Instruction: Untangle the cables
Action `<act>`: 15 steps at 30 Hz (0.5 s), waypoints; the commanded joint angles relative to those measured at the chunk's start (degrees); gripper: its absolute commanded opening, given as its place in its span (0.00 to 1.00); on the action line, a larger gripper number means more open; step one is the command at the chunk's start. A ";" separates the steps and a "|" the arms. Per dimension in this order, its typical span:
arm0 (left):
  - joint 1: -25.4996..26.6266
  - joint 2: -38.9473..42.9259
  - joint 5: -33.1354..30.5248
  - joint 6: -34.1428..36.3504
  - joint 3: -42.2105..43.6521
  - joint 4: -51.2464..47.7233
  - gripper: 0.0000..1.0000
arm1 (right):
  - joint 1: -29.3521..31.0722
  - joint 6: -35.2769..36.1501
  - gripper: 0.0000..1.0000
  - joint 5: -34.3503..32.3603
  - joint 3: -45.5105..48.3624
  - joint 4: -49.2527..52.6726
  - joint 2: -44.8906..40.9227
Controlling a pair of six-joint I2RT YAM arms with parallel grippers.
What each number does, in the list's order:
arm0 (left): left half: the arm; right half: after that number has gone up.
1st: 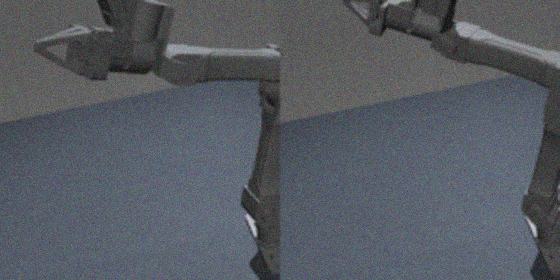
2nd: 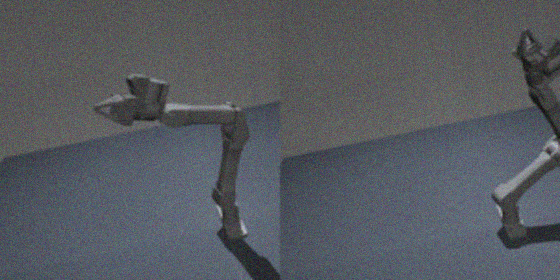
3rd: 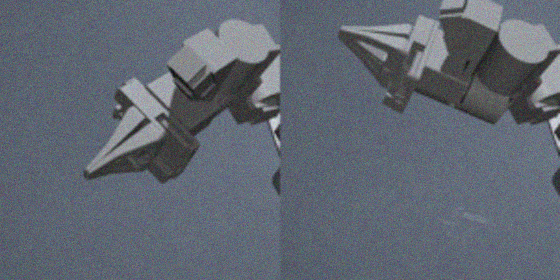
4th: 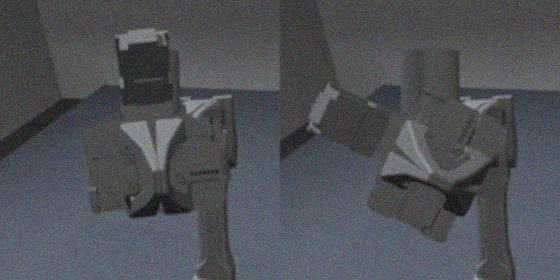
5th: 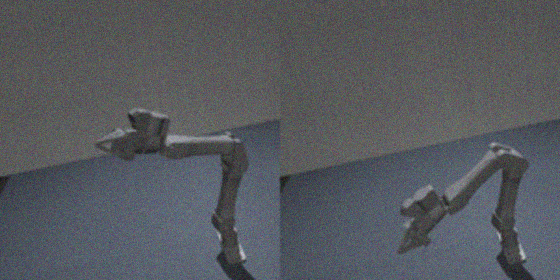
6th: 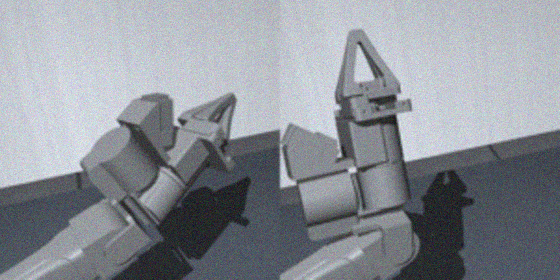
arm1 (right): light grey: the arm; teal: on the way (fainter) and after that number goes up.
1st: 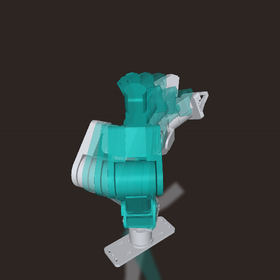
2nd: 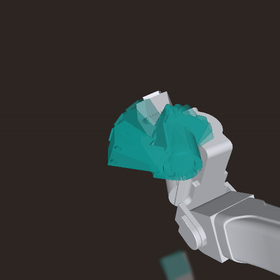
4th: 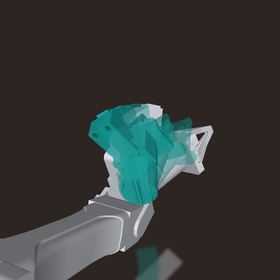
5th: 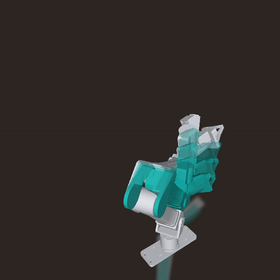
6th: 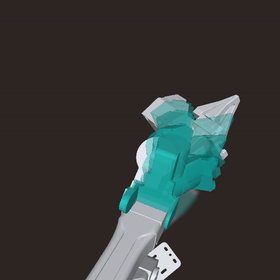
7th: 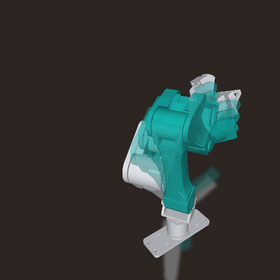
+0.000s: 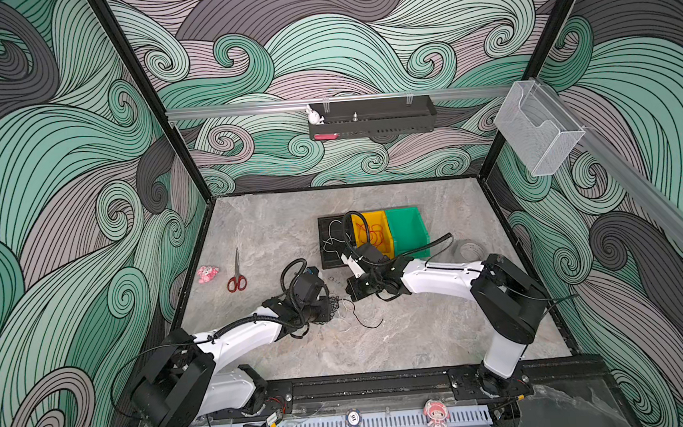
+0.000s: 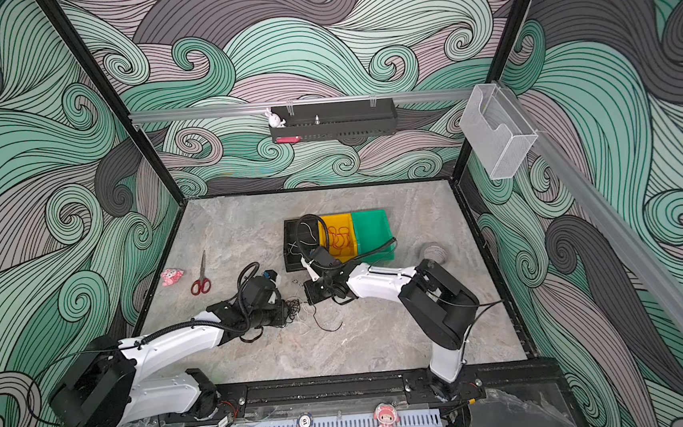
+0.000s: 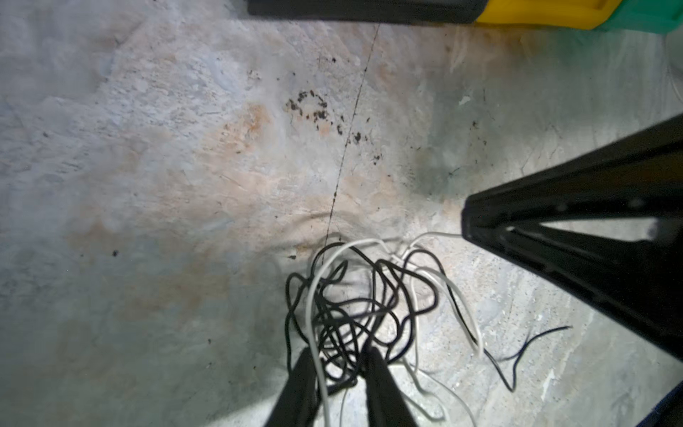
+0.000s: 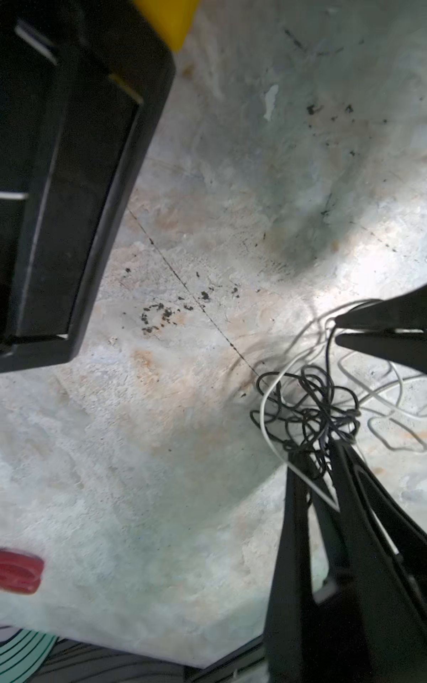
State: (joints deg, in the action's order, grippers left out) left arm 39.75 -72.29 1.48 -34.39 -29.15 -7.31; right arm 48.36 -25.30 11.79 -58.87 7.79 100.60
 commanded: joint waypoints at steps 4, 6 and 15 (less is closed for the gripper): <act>-1.41 -0.43 0.81 0.04 -0.26 1.19 0.04 | -1.89 0.61 0.00 0.31 4.11 1.45 -9.66; -1.67 0.19 0.81 -0.04 0.17 1.08 0.00 | -2.79 0.85 0.00 -0.06 5.70 2.25 -12.61; -2.99 4.79 -0.33 -0.67 2.46 -0.45 0.00 | -8.84 2.79 0.00 -2.09 12.06 6.84 -23.69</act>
State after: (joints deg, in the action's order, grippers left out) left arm 37.52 -69.32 1.93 -34.52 -27.22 -6.50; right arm 41.08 -24.03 11.25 -48.49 11.53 79.46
